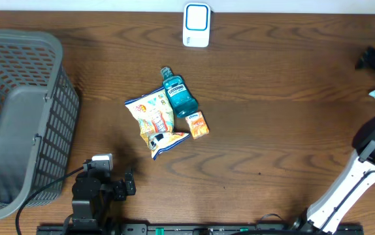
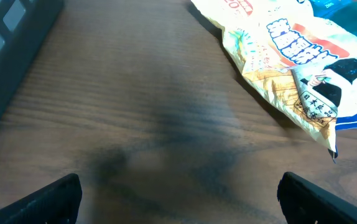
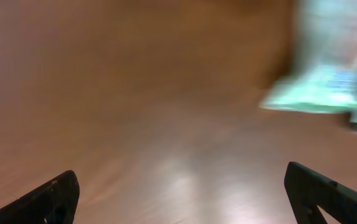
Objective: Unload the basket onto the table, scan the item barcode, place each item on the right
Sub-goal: 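Carry the wipes pack to the right edge and release it, then reach the right gripper to the orange-white box and grasp it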
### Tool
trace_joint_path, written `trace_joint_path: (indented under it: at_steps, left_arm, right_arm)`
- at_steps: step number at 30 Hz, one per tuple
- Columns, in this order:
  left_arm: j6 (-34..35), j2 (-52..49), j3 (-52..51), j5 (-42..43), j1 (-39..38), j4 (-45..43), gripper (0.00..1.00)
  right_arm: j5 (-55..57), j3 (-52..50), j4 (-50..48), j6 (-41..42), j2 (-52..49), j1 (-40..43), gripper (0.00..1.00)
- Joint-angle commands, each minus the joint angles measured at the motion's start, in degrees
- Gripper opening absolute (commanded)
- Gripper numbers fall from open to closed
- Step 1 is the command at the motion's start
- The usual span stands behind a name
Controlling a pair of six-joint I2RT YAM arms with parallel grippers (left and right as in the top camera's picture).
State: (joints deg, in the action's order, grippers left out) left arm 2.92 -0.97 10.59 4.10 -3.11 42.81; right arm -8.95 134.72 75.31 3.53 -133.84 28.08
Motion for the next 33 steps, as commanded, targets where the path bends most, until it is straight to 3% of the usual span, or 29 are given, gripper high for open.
trace_joint_path:
  at_steps: [1,8,12,15,21,28,33]
  left_arm:
    - [-0.55,0.15,-0.24,-0.72,-0.20,1.27,0.98]
    - [-0.55,0.15,-0.24,-0.72,-0.20,1.27,0.98]
    - [-0.55,0.15,-0.24,-0.72,-0.20,1.27,0.98]
    - [-0.55,0.15,-0.24,-0.72,-0.20,1.27,0.98]
    - [-0.55,0.15,-0.24,-0.72,-0.20,1.27,0.98]
    - [-0.55,0.15,-0.24,-0.72,-0.20,1.27,0.98]
    - [-0.55,0.15,-0.24,-0.72,-0.20,1.27,0.98]
  right_arm:
    - [-15.41,2.19,1.73,1.42,7.89,-9.14,0.99]
    - [-15.28,0.87,8.04,3.26,7.28,-31.17,0.99]
    - [-14.40,-3.06,12.07,4.79,5.70,-43.15,0.76]
    - [-10.56,-7.23,12.15,11.93,5.57,-48.89,0.76]
    - [-1.20,-14.08,13.68,26.29,5.57,-54.29,0.67]
    - [5.55,-18.12,20.41,26.27,6.40,-56.70,0.59]
    - [10.08,-24.90,21.27,26.36,13.88,-56.96,0.61]
